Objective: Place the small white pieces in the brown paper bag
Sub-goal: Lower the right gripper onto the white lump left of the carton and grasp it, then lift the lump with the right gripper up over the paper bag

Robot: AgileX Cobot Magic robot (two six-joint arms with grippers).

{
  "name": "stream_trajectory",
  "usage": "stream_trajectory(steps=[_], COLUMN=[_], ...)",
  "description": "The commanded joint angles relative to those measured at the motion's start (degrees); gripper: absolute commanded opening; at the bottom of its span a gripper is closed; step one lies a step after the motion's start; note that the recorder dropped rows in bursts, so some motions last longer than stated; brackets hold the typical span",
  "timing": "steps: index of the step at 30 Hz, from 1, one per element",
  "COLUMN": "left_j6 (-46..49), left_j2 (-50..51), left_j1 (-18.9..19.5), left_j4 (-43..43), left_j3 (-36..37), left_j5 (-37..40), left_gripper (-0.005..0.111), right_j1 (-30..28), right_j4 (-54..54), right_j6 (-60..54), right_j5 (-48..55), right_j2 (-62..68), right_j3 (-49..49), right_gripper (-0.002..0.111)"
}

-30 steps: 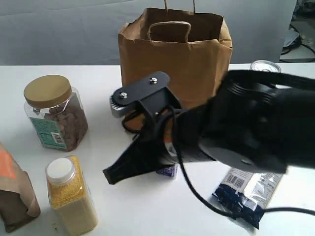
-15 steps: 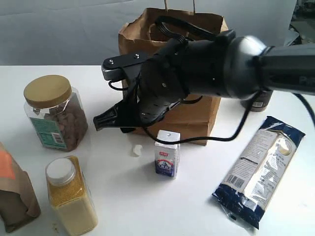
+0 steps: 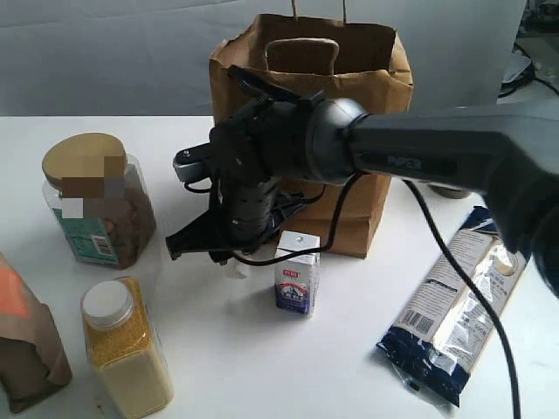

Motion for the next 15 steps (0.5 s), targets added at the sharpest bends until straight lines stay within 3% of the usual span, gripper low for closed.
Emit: stream_trajectory(steps=[1, 15], left_j6=[-0.29, -0.29], left_j2=[-0.2, -0.2], left_j1=[-0.31, -0.31], left_j4=[-0.45, -0.45], left_j3=[0.2, 0.2], left_j5=[-0.24, -0.24], left_gripper=[0.0, 0.0], right_j1=[-1.31, -3.43], right_j4=[-0.32, 1.85], right_j6=[-0.45, -1.95], right_j5=[1.05, 0.16], right_j2=[2.49, 5.31], right_j3=[-0.99, -0.99], right_gripper=[0.041, 0.041])
